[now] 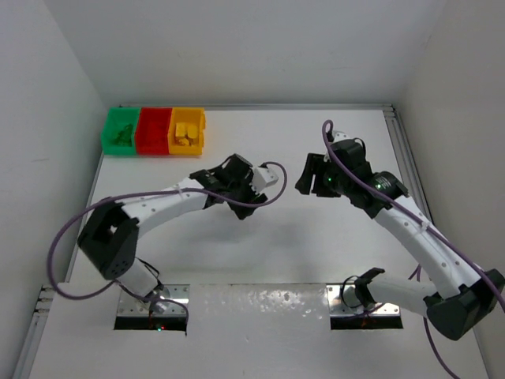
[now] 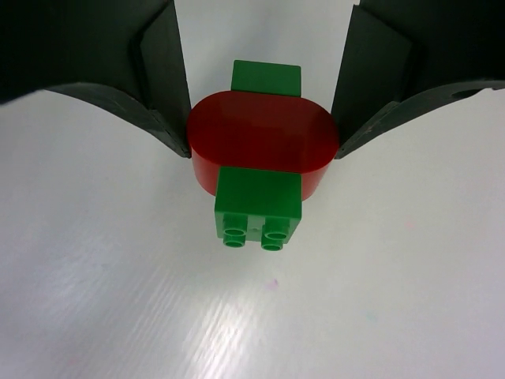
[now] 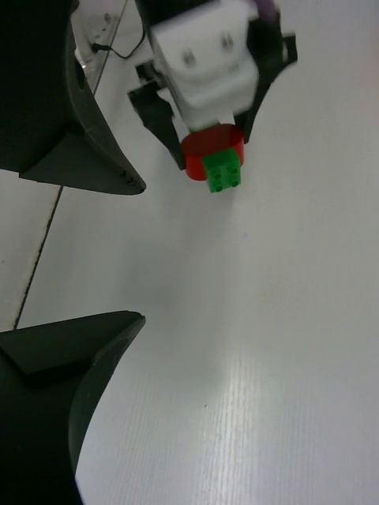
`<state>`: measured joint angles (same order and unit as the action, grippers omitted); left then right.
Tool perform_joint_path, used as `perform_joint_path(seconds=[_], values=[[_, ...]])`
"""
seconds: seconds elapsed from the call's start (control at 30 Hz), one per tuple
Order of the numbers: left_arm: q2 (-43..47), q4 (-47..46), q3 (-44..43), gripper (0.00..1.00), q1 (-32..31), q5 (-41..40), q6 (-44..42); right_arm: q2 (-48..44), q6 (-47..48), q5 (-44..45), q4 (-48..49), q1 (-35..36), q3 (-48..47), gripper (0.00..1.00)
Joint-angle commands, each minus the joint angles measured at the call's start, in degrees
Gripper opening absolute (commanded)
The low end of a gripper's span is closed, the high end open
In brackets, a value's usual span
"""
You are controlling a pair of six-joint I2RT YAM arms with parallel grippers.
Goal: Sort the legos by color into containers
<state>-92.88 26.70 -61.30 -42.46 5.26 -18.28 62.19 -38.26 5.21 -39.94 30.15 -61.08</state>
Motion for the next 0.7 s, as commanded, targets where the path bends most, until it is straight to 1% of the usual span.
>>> perform_joint_path(seconds=[0.0, 0.03, 0.07, 0.13, 0.17, 0.23, 0.27, 0.3, 0.33, 0.4, 0.5, 0.67], values=[[9.30, 2.11, -7.22, 0.00, -0.35, 3.87, -4.83, 3.28, -2.25, -3.09, 3.37, 0.08, -4.48, 0.60], [9.38, 3.61, -8.30, 0.00, -0.17, 4.84, -4.66, 3.89, -2.78, -4.58, 5.21, 0.00, -4.49, 0.60], [10.60, 4.32, -8.75, 0.00, -0.08, 5.81, -4.74, 4.42, -3.39, -8.51, 9.75, -0.18, -4.05, 0.60], [11.58, 6.43, -10.50, 0.00, -0.08, 8.54, -5.01, 6.09, -5.33, -12.31, 14.26, -0.27, -3.70, 0.61], [12.02, 7.39, -11.47, 0.00, -0.08, 9.06, -4.83, 6.71, -6.73, -15.12, 18.28, -0.27, -3.44, 0.61], [13.07, 9.25, -13.67, 0.00, -0.08, 10.12, -4.83, 8.73, -7.88, -18.38, 21.91, -0.27, -3.34, 0.61], [14.47, 9.51, -13.93, 0.00, -0.08, 10.56, -5.53, 9.26, -8.67, -22.22, 26.10, -0.18, -3.08, 0.63], [15.27, 9.51, -13.76, 0.00, -0.08, 11.26, -5.97, 9.87, -9.02, -24.00, 28.15, -0.18, -3.08, 0.64], [16.58, 9.25, -13.33, 0.00, -0.08, 11.44, -6.67, 9.88, -9.98, -26.37, 31.47, -0.18, -2.56, 0.68], [17.73, 8.55, -12.18, 0.00, -0.08, 11.62, -7.55, 9.18, -10.69, -26.92, 33.26, -0.18, -1.94, 0.70], [19.14, 7.05, -11.30, 0.00, -0.08, 12.58, -8.96, 8.12, -12.27, -27.10, 35.81, -0.18, 0.52, 0.70], [18.09, 6.26, -13.75, 0.00, -0.08, 13.46, -8.44, 8.38, -13.16, -27.63, 35.03, -0.09, 2.63, 0.69]])
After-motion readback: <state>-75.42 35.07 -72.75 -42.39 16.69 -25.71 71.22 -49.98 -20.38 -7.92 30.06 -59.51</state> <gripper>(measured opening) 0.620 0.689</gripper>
